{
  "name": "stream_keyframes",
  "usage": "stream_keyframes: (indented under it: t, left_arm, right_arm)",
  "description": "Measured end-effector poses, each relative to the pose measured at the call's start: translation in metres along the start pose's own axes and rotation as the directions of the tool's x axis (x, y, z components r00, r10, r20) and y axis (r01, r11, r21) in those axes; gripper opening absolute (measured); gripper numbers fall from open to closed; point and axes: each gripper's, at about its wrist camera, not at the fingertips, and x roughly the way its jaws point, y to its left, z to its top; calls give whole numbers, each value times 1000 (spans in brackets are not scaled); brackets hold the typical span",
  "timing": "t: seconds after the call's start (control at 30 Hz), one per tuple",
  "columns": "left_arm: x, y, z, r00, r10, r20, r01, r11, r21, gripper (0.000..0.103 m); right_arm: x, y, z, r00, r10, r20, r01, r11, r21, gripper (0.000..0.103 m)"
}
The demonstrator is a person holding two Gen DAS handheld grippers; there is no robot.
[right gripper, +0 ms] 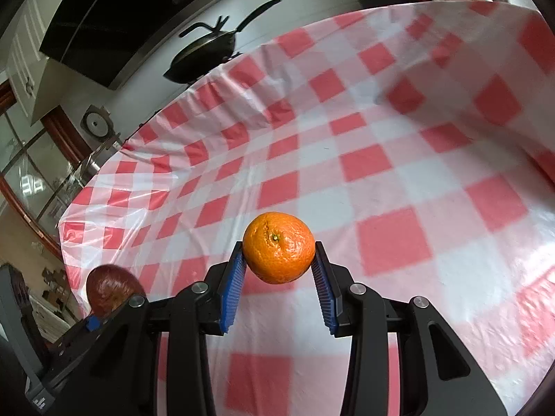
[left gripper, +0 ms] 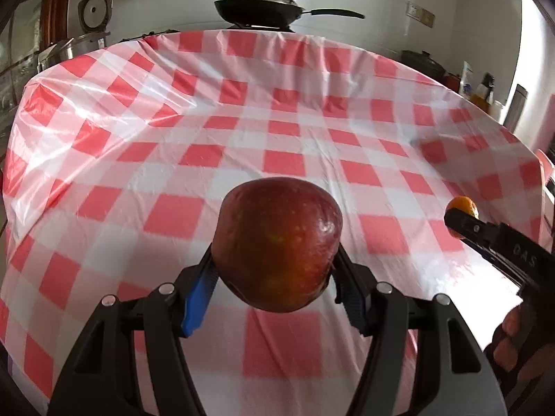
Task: Organize fruits
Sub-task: 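Carry the apple in the left tool over the box while the right tool carries the mandarin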
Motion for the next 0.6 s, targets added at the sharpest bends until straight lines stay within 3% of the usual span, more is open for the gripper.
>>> stream_keyframes:
  t: [0.3,0.6]
  left_arm:
    - [-50,-6,-28,999,-42,24,40,996,77,64]
    - [-78,10,-62,997,-69,23,66,991,115,64]
  right_arm:
    - [-28,7,-33,999,28,-42,-31,997,-70,39]
    - [-49,56,-62,995,75,-72,-89,972,-220,39]
